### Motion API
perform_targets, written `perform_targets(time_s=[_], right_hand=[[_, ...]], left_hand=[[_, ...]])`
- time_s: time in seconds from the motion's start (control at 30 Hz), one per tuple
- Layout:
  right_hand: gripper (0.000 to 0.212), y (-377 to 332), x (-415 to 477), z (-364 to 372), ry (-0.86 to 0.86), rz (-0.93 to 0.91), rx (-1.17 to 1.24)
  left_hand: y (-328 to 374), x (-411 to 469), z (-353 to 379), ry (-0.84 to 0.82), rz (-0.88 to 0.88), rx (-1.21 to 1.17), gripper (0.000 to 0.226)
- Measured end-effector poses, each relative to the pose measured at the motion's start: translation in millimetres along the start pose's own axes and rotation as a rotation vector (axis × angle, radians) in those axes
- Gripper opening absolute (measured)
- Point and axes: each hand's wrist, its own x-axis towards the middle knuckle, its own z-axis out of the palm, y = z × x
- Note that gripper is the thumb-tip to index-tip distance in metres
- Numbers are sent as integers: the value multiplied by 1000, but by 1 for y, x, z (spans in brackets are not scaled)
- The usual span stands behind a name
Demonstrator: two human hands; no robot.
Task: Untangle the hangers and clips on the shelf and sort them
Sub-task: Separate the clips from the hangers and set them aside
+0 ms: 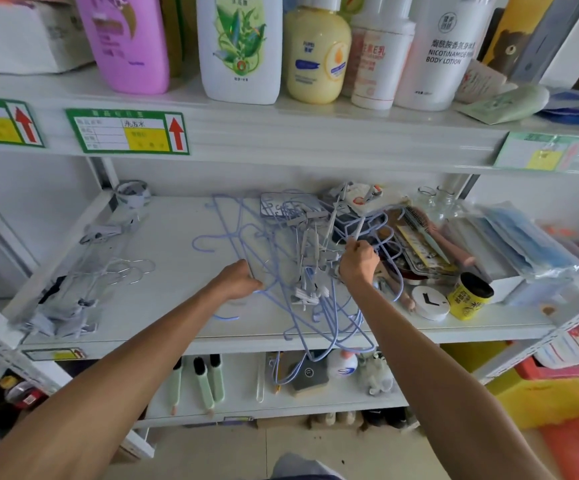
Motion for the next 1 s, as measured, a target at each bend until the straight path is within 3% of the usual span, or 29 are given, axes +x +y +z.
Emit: perform_targets(time_s=[0.1,0.4,0.6,0.73,1.0], right_hand=[[38,-4,18,5,20,90,20],[39,-12,50,20,-28,66,-90],[23,-20,90,0,-401,270,-116],[17,-23,100,-12,-611,288,-124],[16,-19,80,-29,-658,344,204]], left_hand=[[-5,2,0,-7,14,-11,46],[-11,8,0,-10,34,-36,54],[-11,12,-3,-39,-11,-32,49],[-6,13,-3,-41,-41,-28,45],[-5,20,-5,-27,-48,20,47]])
